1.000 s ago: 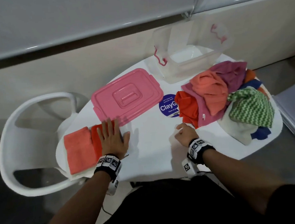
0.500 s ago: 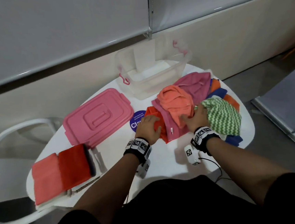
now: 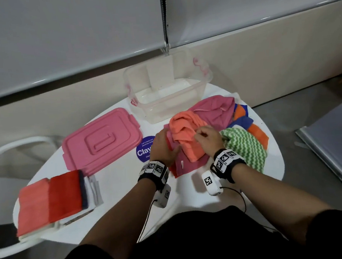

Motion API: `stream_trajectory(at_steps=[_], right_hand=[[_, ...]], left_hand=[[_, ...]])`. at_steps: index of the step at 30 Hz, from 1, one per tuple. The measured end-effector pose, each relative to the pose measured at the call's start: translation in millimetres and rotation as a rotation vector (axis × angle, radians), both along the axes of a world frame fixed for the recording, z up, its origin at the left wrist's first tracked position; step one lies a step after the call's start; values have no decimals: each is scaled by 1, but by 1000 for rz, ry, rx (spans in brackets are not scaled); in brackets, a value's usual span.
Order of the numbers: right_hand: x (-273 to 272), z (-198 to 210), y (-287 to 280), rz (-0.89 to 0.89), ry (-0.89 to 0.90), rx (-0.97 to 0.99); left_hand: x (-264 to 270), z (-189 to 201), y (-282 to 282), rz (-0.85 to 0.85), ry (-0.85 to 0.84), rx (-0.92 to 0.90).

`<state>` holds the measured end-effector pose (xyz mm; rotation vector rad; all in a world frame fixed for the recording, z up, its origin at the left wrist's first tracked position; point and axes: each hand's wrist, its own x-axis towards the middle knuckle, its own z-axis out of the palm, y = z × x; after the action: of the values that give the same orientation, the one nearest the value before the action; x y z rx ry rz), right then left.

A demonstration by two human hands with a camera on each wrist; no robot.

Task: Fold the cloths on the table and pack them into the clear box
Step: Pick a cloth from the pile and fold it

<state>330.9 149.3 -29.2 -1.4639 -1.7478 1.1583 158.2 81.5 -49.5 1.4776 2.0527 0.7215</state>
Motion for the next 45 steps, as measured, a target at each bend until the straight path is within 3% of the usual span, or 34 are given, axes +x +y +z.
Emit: stream_trajectory(at_steps=[3, 6, 9, 12, 17, 20, 24, 27, 29, 31, 34, 37, 39, 45], right_hand=[[-11, 25, -3, 99, 153, -115], [-19, 49, -6, 159, 379, -281], [-25, 72, -6, 56, 768, -531], [-28, 97, -11, -4, 893, -571], [-51, 114, -37, -31, 703, -595], [-57, 116, -42, 96, 301, -251], [-61, 112, -54, 500, 54, -198], [-60, 121, -66, 618, -100, -183], [-56, 126, -66, 550, -112, -136], [-57, 128, -66, 466, -56, -89], [-81, 123, -81, 543, -36, -85], [-115, 105, -106, 691, -128, -38], [-129, 94, -116, 661, -127, 18], [-124, 103, -108, 439, 107, 36]], left_hand=[[2, 13, 6, -89, 144, 116], [-1, 26, 7, -173, 146, 128], [-6, 53, -7, -67, -86, 162], [-14, 73, -25, -29, -364, 135], [-20, 109, -57, -99, -516, 113], [-42, 120, -72, -92, -544, 111], [-86, 142, -94, -176, -315, -19], [-132, 144, -108, -146, -39, -90], [-161, 140, -121, -95, 51, -105], [-174, 138, -133, -53, -6, -101], [-166, 144, -142, -140, -79, -77], [-151, 149, -142, -249, -144, -30], [-149, 151, -141, -253, -138, -7], [-178, 149, -154, -142, 168, -41]])
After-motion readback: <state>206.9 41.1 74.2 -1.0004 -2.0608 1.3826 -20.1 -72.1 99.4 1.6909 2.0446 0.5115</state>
